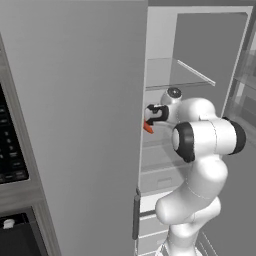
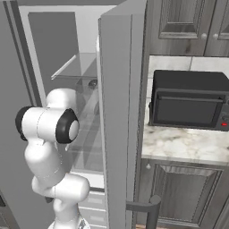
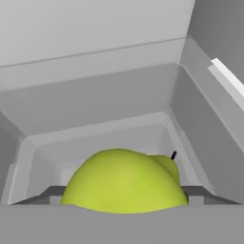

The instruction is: Open the fridge, remove the pear, carrot, and fish, and place them on any counter.

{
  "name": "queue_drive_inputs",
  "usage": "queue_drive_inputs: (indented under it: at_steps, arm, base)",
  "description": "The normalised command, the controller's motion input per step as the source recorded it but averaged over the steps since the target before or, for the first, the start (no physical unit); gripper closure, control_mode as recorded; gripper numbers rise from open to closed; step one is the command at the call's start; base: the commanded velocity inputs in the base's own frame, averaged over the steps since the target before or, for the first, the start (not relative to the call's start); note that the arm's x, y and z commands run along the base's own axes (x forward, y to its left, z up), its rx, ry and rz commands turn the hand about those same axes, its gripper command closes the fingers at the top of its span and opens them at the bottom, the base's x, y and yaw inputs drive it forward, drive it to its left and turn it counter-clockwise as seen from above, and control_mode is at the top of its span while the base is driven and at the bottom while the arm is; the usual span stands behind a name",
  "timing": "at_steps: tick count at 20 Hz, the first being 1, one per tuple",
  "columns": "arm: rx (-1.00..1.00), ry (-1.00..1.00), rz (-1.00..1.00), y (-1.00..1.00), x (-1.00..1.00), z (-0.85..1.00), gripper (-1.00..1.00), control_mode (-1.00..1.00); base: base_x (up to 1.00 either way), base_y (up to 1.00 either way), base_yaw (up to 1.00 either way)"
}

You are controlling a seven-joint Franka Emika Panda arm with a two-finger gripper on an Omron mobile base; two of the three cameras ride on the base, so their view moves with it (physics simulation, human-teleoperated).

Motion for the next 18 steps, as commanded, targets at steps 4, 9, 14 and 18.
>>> queue_drive_inputs:
  at_steps: [4, 9, 14, 18]
  arm:
    - [0.08, 0.00, -0.03, -0.06, 0.04, -0.51, 1.00, -1.00]
    - [0.03, -0.07, -0.06, -0.08, -0.02, -0.62, 1.00, -1.00]
    - [0.00, -0.08, -0.01, -0.05, -0.53, -0.20, 1.00, -1.00]
    - [-0.01, -0.01, 0.00, -0.13, -0.99, 0.05, 1.00, -1.00]
  base:
    - [0.00, 0.00, 0.00]
    - [0.00, 0.00, 0.00]
    - [0.00, 0.00, 0.00]
    - [0.00, 0.00, 0.00]
